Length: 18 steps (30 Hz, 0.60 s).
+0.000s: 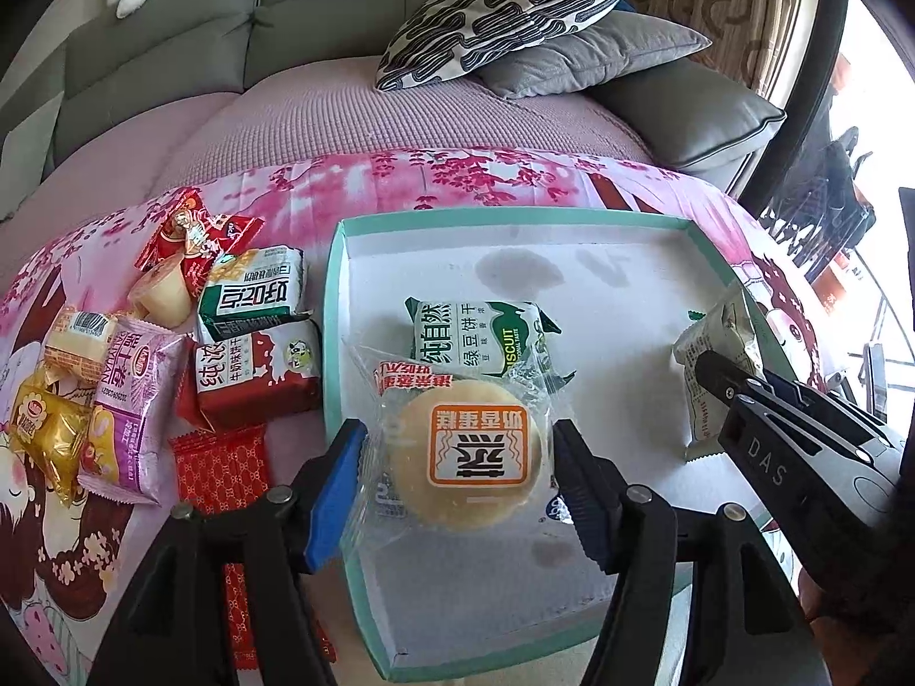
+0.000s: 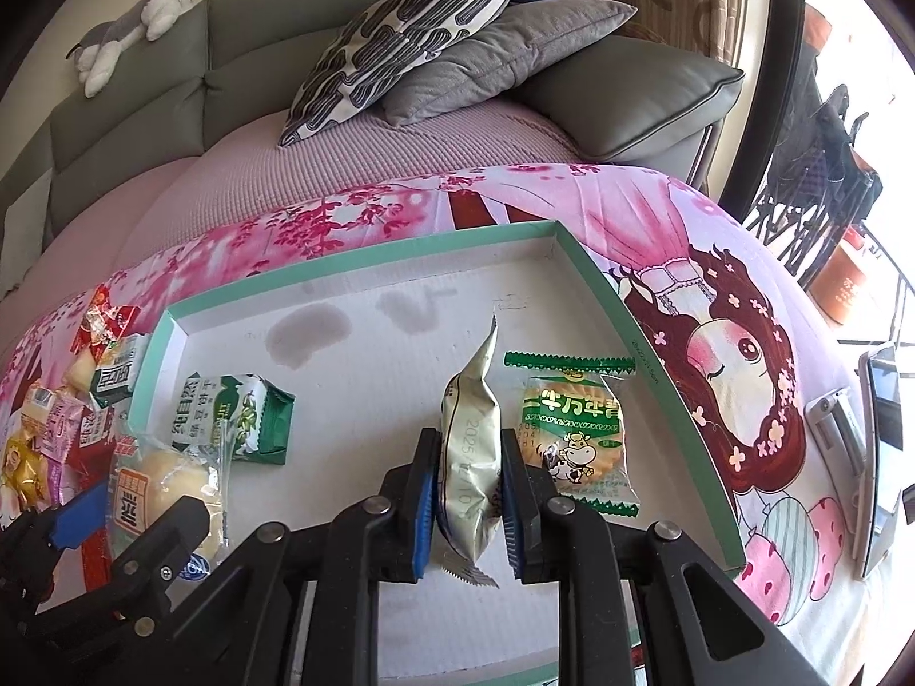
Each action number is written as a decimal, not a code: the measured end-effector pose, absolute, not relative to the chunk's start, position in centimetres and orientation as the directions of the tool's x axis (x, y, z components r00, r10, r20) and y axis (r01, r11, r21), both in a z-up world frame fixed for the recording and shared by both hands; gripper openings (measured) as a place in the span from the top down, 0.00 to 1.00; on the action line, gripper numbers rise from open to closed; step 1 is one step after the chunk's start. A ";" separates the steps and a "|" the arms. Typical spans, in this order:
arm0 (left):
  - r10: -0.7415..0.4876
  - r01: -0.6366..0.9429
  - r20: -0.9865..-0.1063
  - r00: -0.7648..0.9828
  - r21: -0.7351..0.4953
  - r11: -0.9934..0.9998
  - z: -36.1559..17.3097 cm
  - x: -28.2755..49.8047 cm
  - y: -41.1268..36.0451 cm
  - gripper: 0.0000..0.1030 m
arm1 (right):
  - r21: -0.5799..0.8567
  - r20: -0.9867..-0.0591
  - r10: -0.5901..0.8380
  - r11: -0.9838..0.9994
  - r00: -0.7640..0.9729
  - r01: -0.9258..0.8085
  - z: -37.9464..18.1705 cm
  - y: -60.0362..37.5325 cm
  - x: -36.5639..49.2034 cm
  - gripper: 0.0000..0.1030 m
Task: Organize snacks
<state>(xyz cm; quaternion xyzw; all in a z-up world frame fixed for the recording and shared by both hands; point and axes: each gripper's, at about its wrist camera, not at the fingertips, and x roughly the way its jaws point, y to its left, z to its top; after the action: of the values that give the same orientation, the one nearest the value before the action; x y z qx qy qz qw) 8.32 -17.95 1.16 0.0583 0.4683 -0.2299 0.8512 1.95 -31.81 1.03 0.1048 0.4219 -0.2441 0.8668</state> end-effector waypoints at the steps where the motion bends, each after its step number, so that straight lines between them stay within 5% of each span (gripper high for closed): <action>1: -0.338 0.442 -0.825 0.452 -0.121 0.889 1.1 8.4 -17.9 0.32 | -0.026 -0.784 -0.332 0.862 0.524 0.507 1.0 -31.7 2.0 0.77; 3: -0.333 0.436 -0.829 0.450 -0.121 0.892 1.1 8.5 -17.8 0.30 | -0.027 -0.785 -0.325 0.869 0.528 0.495 1.1 -31.4 2.1 0.68; 6: -0.325 0.431 -0.828 0.457 -0.114 0.895 1.2 8.5 -17.7 0.28 | -0.036 -0.779 -0.335 0.868 0.531 0.495 1.2 -31.2 2.1 0.39; 16: -0.339 0.424 -0.805 0.487 -0.121 0.897 2.0 8.5 -17.1 0.18 | 0.026 -0.777 -0.315 0.849 0.545 0.528 1.3 -32.4 1.7 0.10; 18: -0.327 0.409 -0.800 0.503 -0.113 0.905 2.2 8.6 -16.7 0.07 | 0.036 -0.774 -0.320 0.840 0.547 0.542 1.2 -32.7 1.5 0.01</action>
<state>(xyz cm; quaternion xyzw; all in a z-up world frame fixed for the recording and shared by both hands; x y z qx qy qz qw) 8.57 -16.74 2.20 0.0457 0.4509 -0.2126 0.8657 1.53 -32.75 1.23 0.1367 0.4064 -0.2481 0.8687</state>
